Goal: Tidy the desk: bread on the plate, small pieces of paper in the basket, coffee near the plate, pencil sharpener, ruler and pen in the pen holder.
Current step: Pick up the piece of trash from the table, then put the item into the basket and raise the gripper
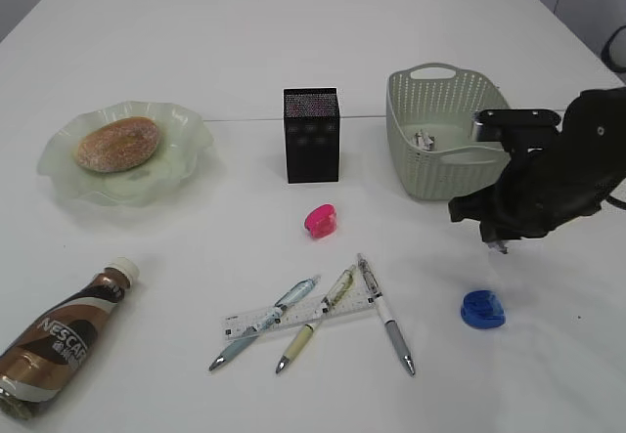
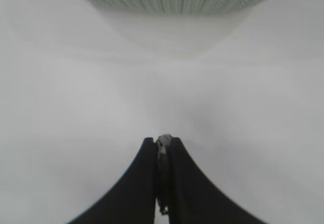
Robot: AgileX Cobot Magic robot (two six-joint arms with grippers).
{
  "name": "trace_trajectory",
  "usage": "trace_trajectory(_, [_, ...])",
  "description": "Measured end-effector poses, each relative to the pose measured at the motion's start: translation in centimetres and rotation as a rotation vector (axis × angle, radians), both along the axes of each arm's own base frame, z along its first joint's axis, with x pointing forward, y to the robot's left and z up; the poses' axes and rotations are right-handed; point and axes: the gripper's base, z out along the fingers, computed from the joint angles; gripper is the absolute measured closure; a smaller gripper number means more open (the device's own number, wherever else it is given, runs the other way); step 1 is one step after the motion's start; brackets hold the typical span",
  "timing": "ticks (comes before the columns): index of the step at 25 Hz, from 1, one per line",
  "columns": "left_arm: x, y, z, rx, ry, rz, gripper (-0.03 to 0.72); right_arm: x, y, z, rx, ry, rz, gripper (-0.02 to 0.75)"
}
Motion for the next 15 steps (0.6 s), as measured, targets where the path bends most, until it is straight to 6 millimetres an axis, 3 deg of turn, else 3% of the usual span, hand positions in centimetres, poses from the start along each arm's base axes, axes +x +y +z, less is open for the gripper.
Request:
trace_trajectory(10, [0.0,0.0,0.0,0.000,0.000,0.000,0.192,-4.4,-0.4,7.7,0.020,0.160,-0.025,0.731])
trace_trajectory(15, [0.0,0.0,0.0,0.000,0.000,0.000,0.192,-3.5,-0.2,12.9,0.028,0.125,-0.017,0.731])
